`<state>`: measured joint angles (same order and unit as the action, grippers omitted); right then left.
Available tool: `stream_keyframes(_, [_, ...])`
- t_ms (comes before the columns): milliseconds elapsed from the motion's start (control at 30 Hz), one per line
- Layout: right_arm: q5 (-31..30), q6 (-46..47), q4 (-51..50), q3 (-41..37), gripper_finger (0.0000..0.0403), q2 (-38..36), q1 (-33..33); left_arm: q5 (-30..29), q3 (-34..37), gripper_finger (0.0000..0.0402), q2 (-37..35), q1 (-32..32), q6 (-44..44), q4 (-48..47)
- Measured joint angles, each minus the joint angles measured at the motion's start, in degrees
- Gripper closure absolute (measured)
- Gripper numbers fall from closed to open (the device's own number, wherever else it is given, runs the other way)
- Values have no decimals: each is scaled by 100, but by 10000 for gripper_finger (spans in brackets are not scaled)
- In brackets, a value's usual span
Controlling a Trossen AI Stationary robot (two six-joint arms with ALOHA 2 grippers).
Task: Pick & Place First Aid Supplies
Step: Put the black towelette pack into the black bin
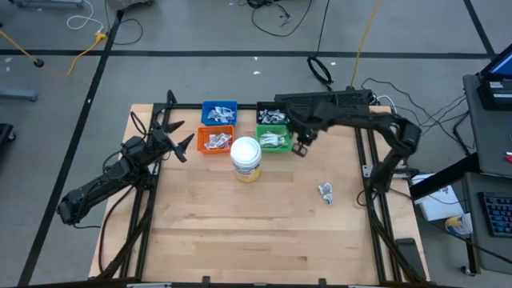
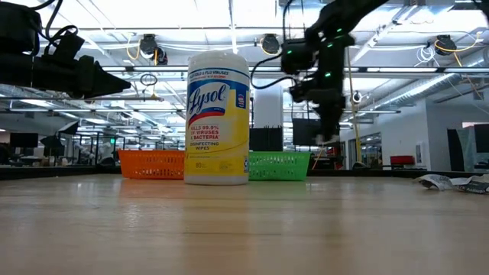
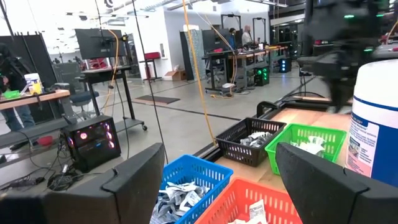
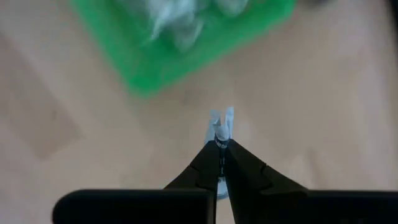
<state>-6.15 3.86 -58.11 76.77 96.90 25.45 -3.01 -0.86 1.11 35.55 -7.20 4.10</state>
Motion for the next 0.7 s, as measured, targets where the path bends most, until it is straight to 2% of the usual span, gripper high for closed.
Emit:
stream_keyframes(400, [19, -2319, 658, 2322, 393, 1898, 920, 0, 0, 91, -1, 0, 0, 0])
stream_keyframes(567, [30, -2976, 1023, 2855, 393, 2385, 1088, 0, 0, 92, 0, -1, 0, -1])
stream_keyframes(700, [33, -3053, 974, 3056, 393, 2610, 1139, 0, -1, 91, 0, -2, 0, -2])
